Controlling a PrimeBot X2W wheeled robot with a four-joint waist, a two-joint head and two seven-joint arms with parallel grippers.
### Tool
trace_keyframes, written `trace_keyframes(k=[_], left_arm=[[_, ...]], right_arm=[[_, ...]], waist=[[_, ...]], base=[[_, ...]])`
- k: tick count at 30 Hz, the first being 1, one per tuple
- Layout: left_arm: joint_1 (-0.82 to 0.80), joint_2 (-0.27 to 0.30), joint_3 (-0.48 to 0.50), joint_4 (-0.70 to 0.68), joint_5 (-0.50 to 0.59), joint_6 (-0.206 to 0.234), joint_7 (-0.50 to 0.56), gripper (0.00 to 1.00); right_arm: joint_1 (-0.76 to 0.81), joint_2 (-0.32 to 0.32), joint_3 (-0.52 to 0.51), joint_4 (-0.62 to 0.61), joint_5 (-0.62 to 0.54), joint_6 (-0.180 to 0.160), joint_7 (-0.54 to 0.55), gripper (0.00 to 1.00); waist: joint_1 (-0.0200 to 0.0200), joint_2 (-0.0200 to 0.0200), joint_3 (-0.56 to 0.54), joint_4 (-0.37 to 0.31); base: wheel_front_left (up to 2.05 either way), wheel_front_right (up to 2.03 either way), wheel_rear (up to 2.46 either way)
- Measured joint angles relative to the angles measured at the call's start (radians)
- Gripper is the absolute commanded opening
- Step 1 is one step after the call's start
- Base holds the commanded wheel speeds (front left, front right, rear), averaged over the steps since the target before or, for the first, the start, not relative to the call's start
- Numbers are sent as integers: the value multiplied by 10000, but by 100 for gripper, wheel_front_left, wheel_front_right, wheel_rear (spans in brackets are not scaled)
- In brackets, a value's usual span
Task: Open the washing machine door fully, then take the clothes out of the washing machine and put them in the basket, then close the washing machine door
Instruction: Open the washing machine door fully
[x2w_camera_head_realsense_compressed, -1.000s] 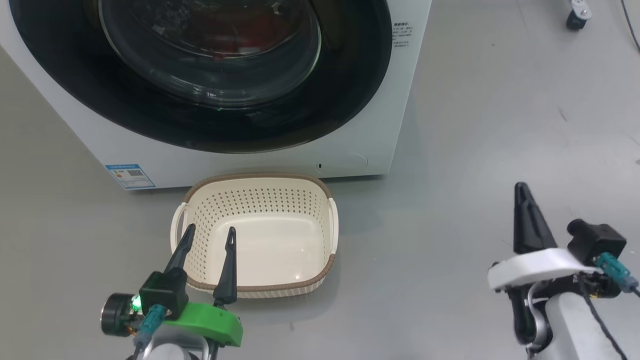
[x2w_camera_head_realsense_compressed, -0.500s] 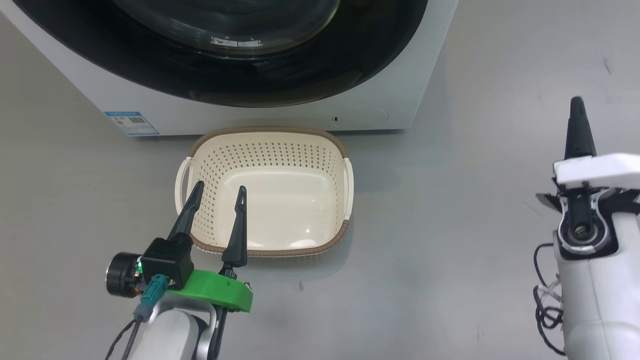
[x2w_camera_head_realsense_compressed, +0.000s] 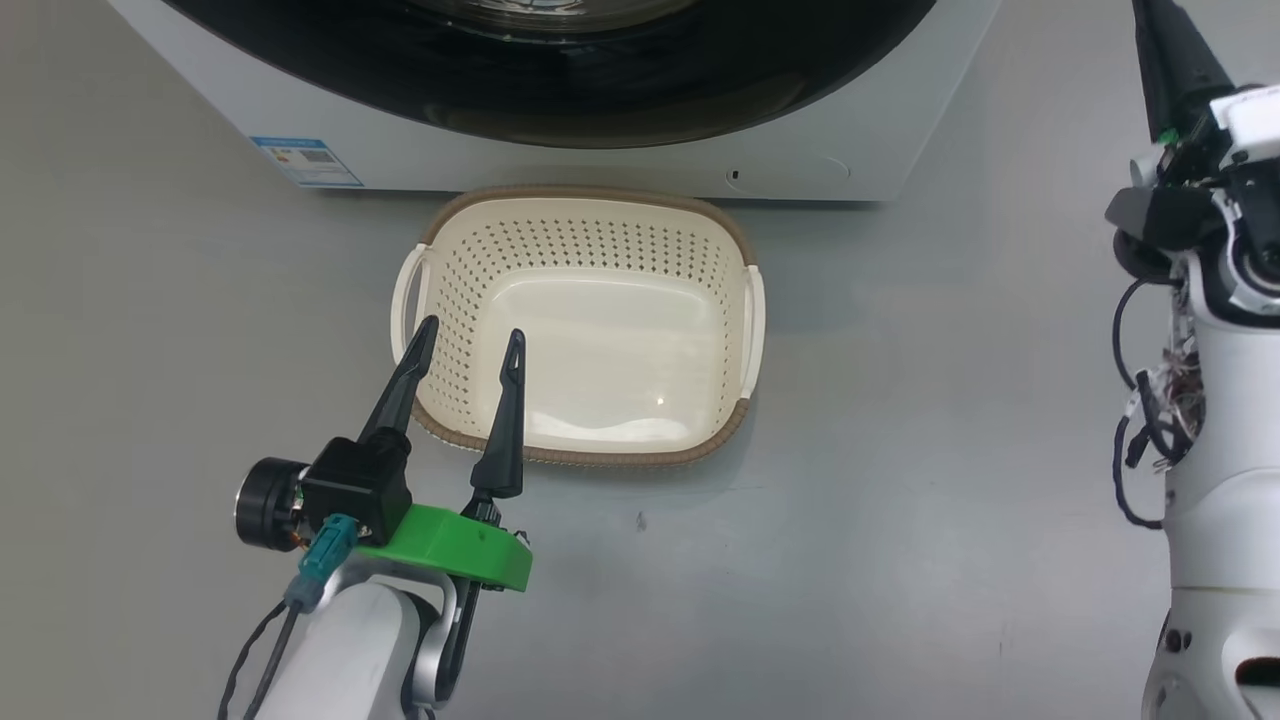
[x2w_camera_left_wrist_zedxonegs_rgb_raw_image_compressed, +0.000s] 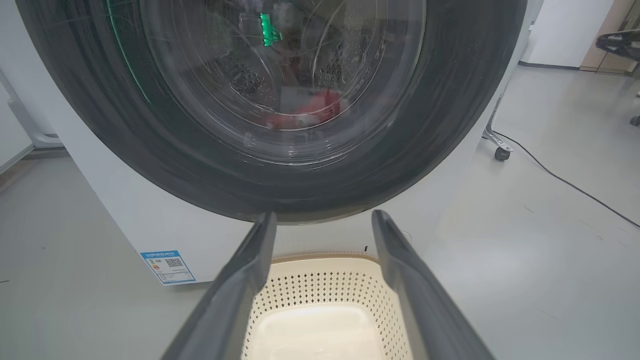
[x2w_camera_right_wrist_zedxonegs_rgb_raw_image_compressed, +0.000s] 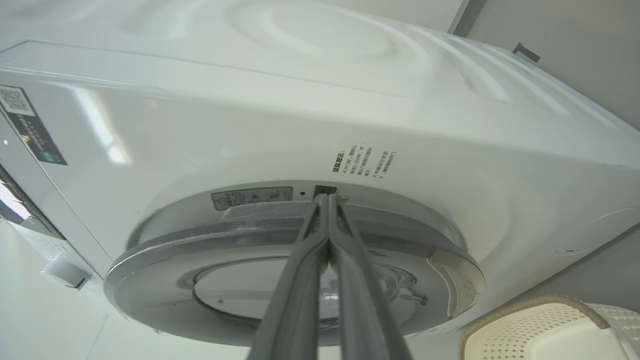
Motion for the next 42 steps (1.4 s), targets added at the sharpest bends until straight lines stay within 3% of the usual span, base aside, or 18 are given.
trace_keyframes(k=[11,25,42], left_arm=[[-293,-13,-286,-71,-339,8,0,100],[-402,-35,-583,-144,-525,19,0,100],[-462,-46,-662,-188,-696,100,0,100]], right_arm=[[-1668,-1043,-4,426,529,-788,1741,0],[-3062,-1572,428,1076,527,-1438,2865,0],[-4072,-1730,497,2086,794,-1710,3682,0]], waist=[[0,0,403,674],[0,0,682,1371],[0,0,862,1647]], base=[[0,0,0],[0,0,0],[0,0,0]])
